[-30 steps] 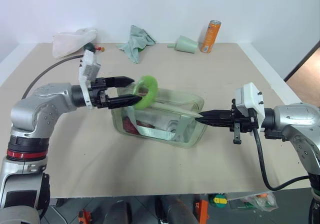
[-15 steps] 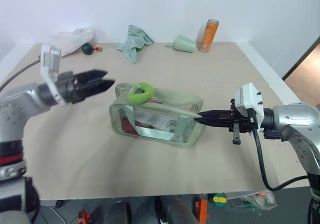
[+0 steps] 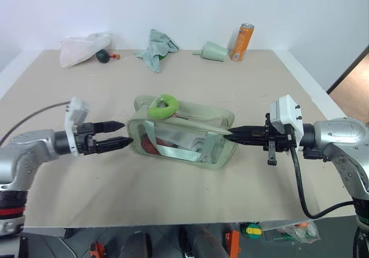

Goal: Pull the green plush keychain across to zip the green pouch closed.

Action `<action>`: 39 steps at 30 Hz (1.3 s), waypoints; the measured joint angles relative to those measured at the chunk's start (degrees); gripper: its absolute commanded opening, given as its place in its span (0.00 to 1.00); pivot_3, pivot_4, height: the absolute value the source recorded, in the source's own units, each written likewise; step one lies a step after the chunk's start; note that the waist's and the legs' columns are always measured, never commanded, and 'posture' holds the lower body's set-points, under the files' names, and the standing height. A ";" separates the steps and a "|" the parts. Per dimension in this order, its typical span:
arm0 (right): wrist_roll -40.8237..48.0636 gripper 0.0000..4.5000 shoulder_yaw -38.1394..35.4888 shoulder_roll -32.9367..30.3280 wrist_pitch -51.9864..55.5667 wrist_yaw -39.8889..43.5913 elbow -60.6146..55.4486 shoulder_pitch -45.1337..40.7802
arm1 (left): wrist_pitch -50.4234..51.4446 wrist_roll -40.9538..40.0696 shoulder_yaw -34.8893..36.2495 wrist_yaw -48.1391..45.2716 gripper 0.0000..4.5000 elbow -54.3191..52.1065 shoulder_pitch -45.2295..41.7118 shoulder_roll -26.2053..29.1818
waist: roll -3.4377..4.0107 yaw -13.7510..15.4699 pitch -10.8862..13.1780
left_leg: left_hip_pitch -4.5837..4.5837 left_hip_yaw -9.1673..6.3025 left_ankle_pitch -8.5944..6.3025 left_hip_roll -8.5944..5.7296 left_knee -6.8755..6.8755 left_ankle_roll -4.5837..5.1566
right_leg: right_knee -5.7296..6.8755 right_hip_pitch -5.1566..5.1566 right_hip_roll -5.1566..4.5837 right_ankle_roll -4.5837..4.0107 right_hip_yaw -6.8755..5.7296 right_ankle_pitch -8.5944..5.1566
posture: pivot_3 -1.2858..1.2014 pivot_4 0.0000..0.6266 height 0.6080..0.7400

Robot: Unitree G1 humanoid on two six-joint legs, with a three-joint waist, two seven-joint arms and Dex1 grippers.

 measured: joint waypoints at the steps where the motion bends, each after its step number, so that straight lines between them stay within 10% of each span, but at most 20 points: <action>1: 0.01 0.00 0.00 0.00 0.00 0.00 -0.03 0.00 | -0.12 0.13 -0.04 0.37 1.00 0.03 -0.44 -0.20 | 0.00 -0.02 0.00 | 0.00 0.00 -0.01 0.02 -0.02 0.00 | 0.00 -0.01 0.02 -0.01 0.01 -0.01 | 0.52 0.24 1.00; 3: 0.04 0.00 -0.02 0.00 0.01 -0.07 -0.14 0.08 | -0.52 0.69 -0.23 0.81 1.00 0.25 -1.42 -1.02 | 0.00 -0.02 0.00 | 0.01 -0.01 -0.01 0.02 -0.06 0.00 | 0.00 -0.01 0.04 -0.03 0.01 -0.02 | 0.52 0.24 1.00; 16: -0.02 0.00 -0.29 -0.01 0.00 -0.22 -0.26 0.48 | 3.85 -4.73 0.77 0.58 0.01 -0.94 -4.82 -2.72 | 0.00 -0.04 0.00 | 0.01 0.00 -0.01 0.01 -0.01 0.00 | 0.00 0.00 0.03 0.01 0.04 0.00 | 0.52 0.24 1.00; 21: -0.32 0.00 -0.18 0.00 -0.31 -0.16 -0.11 0.38 | 4.75 -5.13 0.92 0.47 0.01 -2.21 -4.42 -1.60 | 0.00 -0.05 0.00 | 0.00 -0.01 -0.01 0.02 -0.03 0.00 | 0.00 0.00 0.04 0.00 0.03 0.00 | 0.52 0.24 1.00; 32: -0.42 0.82 0.42 0.77 3.92 -1.45 2.29 -0.92 | 3.44 -4.05 1.06 0.80 0.00 -4.04 -2.59 -1.61 | 0.00 0.05 0.00 | -0.04 0.01 -0.02 -0.07 -0.01 -0.01 | -0.02 0.00 -0.07 -0.01 0.05 -0.01 | 0.52 0.24 1.00; 39: 8.37 0.82 -7.65 0.05 8.39 -1.12 3.46 -3.53 | 2.60 -4.04 1.10 1.78 0.00 -4.96 -1.67 -2.84 | 0.01 0.09 0.01 | -0.04 0.03 -0.02 -0.12 0.04 0.00 | -0.03 0.02 -0.12 0.06 0.07 0.03 | 0.52 0.24 1.00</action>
